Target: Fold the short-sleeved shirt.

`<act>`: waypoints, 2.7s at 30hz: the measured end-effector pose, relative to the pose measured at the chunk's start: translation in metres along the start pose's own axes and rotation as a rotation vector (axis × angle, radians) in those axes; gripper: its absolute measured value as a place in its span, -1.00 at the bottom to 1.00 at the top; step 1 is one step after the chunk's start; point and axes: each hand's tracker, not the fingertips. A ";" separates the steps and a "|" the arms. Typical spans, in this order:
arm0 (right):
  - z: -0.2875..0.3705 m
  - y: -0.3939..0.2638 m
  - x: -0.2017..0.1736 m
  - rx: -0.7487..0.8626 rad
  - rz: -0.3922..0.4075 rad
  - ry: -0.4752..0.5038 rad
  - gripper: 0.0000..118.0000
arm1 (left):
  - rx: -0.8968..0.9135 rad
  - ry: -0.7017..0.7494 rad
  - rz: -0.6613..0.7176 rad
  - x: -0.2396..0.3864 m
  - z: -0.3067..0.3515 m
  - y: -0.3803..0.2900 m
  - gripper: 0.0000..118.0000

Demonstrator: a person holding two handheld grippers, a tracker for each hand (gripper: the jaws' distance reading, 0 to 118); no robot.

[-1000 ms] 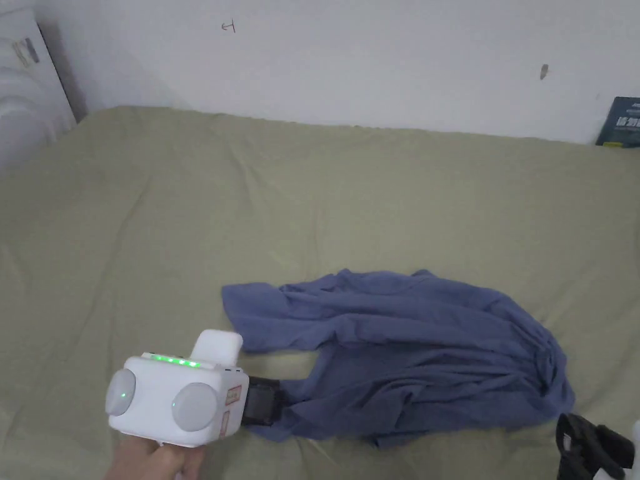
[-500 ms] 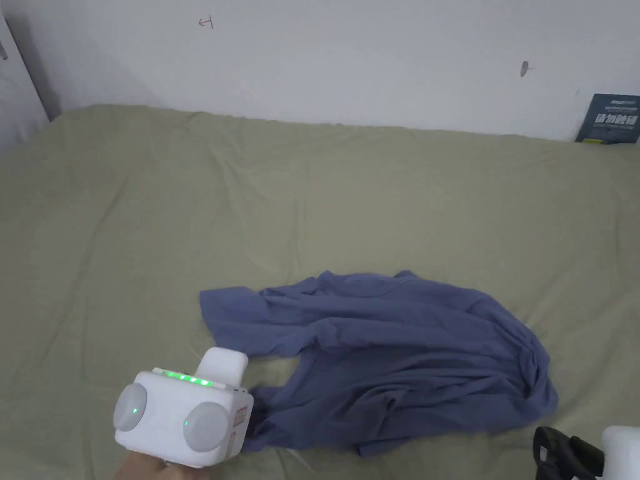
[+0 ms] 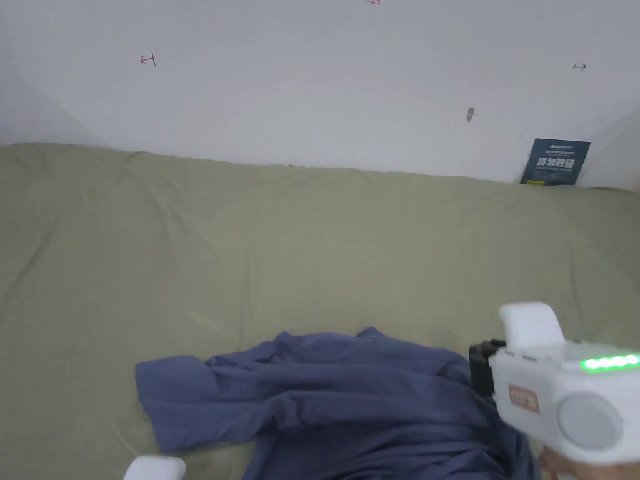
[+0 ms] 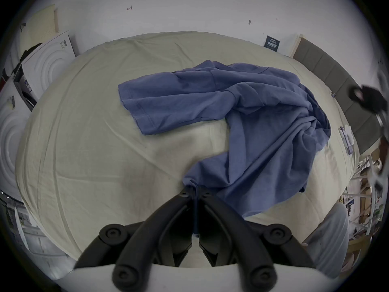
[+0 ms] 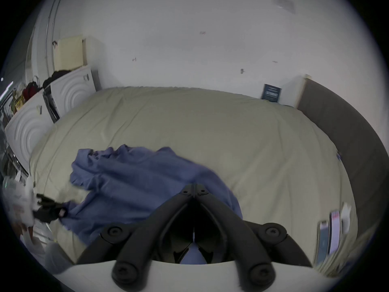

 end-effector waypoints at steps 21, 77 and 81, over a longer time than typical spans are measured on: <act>-0.156 0.023 -0.040 -0.300 0.184 0.068 -0.85 | -0.023 -0.029 0.028 -0.005 -0.006 0.001 -1.00; 0.251 0.161 0.152 0.311 -0.289 -0.091 -0.85 | 0.633 0.351 0.081 0.000 0.286 0.274 -1.00; 0.223 0.192 0.153 0.321 -0.281 -0.092 -0.85 | 0.647 0.366 0.099 -0.007 0.274 0.309 -1.00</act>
